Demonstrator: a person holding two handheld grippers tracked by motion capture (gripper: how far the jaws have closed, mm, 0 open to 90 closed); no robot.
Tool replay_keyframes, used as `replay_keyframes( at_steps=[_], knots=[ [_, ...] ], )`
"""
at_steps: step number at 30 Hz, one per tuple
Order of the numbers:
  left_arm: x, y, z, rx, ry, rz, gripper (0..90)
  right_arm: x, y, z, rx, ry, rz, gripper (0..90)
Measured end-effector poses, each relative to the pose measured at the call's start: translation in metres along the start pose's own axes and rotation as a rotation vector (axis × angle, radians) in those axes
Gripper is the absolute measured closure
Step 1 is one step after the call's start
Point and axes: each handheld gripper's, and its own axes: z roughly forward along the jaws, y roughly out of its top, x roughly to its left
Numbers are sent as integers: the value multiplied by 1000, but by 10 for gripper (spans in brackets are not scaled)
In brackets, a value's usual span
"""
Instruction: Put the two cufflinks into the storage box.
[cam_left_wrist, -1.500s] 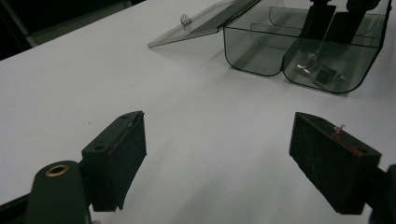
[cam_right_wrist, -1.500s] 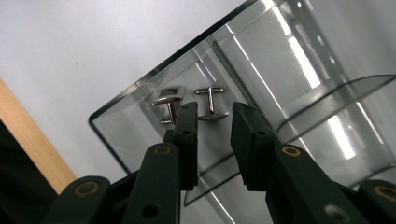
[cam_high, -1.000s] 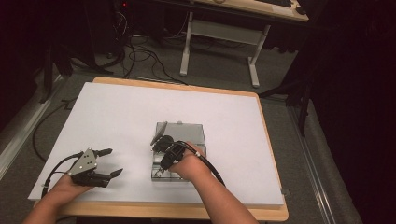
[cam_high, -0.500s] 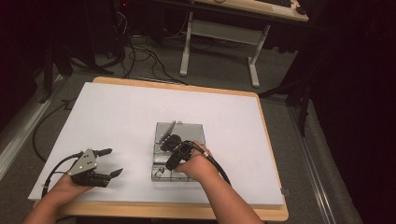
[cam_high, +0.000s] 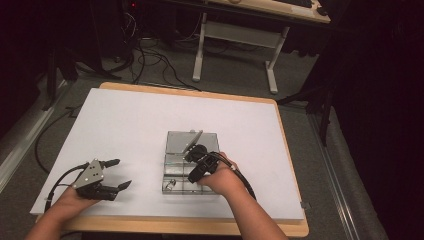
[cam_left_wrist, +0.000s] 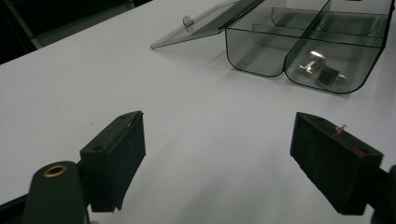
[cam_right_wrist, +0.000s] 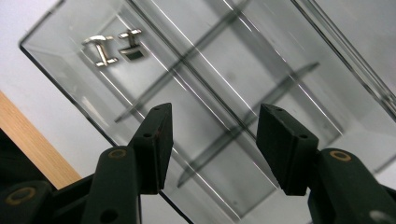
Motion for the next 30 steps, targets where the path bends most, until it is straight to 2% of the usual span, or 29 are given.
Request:
replay_keyframes(
  at_steps=[3, 4, 6, 7, 8, 9, 12, 22, 30],
  knots=[
    [0, 0, 0, -1, -2, -7, 185, -5, -9, -2, -1, -10, 14, 454],
    [0, 0, 0, 0, -2, -6, 185, -5, -12, -3, 12, -10, 51, 452],
    [0, 0, 0, 1, -1, -7, 185, -13, -17, -4, -11, -12, 6, 449],
    [0, 0, 0, 1, -1, -6, 184, -14, -21, -5, 0, -14, 52, 446],
    [0, 0, 0, 0, 1, -3, 184, -16, -25, -6, 3, -14, 78, 443],
    [0, 0, 0, 1, -1, -2, 184, -20, -28, -6, 0, -14, 71, 438],
    [1, 0, 0, -2, -1, -6, 184, -29, -39, -8, -17, -17, 103, 430],
    [1, 0, 0, 2, -1, -8, 184, -51, -73, -19, -42, -46, 165, 413],
    [1, 0, 0, -1, 1, -8, 183, -71, -101, -23, -39, -75, 222, 405]
  ],
)
